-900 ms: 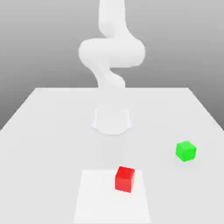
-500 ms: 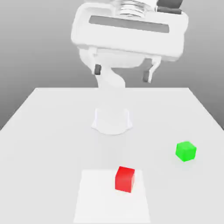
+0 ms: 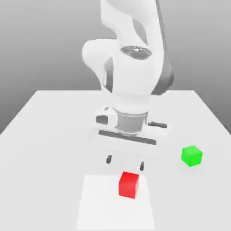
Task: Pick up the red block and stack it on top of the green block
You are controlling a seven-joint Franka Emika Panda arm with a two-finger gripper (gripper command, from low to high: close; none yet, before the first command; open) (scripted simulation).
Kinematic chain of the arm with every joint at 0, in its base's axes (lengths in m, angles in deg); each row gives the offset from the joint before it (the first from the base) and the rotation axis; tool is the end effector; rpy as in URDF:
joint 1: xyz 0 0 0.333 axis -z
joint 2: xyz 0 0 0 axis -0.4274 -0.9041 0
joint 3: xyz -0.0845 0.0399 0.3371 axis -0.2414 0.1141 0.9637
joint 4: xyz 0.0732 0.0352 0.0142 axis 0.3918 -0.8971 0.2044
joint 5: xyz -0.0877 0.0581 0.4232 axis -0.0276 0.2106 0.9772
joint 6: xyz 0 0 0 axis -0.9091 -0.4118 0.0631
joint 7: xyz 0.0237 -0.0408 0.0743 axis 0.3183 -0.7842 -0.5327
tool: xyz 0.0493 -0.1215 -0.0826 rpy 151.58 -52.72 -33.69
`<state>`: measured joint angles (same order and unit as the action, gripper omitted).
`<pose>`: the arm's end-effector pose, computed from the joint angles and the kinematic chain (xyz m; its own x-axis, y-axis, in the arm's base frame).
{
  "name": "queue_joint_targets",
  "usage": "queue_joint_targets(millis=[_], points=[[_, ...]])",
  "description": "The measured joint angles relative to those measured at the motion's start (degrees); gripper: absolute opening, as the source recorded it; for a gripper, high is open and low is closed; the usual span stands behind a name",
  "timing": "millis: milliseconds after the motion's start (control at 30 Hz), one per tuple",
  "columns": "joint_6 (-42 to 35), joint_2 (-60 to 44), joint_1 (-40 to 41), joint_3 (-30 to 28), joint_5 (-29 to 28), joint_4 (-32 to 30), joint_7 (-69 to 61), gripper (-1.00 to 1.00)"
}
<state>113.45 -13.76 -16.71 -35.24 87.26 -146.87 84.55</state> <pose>0.3925 0.0413 0.1624 0.4748 -0.8799 0.0192 -0.8799 -0.4750 -0.0068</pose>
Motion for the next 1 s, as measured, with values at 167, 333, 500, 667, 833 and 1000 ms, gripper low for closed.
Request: queue_joint_targets(millis=[167, 333, 500, 667, 833, 1000], points=[[2.60, -2.97, -0.67, -0.38, 0.60, 0.27, 0.41, 0.00], [5.50, -6.45, -0.65, -1.32, -1.98, 1.10, 2.45, 0.00], [9.02, -10.70, -2.09, -3.70, -5.98, 1.53, 5.33, 0.00], [12.90, -15.34, -5.59, -8.23, -9.78, 1.56, 7.85, -1.00], [12.99, -15.35, -5.56, -8.22, -9.89, 1.56, 7.97, -1.00], [11.12, -13.13, -4.21, -6.30, -7.83, 1.59, 6.61, -1.00]])
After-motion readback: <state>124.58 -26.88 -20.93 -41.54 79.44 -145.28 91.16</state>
